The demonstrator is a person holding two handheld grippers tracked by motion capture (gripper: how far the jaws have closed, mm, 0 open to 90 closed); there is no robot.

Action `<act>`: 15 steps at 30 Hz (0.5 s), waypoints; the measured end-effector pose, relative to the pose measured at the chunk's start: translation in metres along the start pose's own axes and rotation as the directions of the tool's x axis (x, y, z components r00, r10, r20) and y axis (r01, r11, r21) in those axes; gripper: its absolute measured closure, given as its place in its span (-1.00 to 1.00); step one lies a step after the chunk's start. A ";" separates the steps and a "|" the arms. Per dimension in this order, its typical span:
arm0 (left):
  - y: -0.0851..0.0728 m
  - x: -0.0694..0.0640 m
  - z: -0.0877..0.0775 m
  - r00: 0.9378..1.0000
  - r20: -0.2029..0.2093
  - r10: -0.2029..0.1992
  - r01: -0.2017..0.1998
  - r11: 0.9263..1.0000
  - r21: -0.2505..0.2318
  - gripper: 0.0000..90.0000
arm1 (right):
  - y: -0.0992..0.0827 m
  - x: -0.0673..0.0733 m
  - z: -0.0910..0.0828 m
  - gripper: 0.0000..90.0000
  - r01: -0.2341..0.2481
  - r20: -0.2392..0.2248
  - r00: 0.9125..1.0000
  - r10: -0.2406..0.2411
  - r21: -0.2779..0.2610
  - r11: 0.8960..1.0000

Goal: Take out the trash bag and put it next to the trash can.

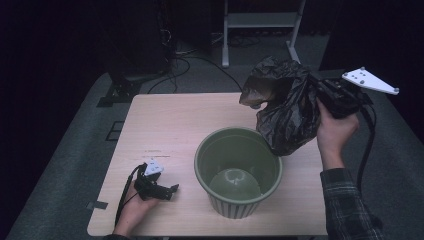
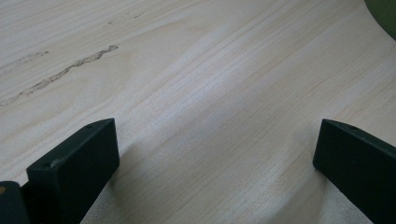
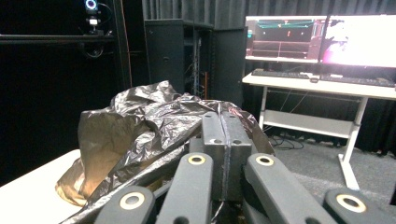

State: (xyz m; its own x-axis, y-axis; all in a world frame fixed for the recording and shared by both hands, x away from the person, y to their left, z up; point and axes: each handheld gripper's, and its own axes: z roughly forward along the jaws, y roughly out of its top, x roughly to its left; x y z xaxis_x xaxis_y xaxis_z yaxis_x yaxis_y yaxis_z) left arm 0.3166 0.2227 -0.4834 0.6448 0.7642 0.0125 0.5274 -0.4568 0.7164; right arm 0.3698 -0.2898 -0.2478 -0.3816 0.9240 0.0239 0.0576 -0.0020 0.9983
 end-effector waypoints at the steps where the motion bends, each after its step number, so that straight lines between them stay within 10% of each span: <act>1: 0.000 0.000 0.000 1.000 0.000 0.000 0.000 1.000 0.000 -1.00 | -0.002 0.000 0.003 1.00 -0.001 0.002 1.000 0.001 0.005 1.000; 15: 0.000 0.000 0.000 1.000 0.000 0.000 0.000 1.000 -0.001 -1.00 | -0.045 -0.008 0.027 1.00 -0.030 0.028 0.999 0.027 0.101 0.994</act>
State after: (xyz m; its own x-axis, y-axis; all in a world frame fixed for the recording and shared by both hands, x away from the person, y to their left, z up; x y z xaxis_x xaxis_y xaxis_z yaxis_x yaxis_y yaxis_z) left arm 0.3165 0.2226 -0.4835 0.6449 0.7642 0.0127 0.5265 -0.4563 0.7174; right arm 0.3948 -0.2865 -0.2944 -0.3541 0.9339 0.0492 0.1613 0.0091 0.9869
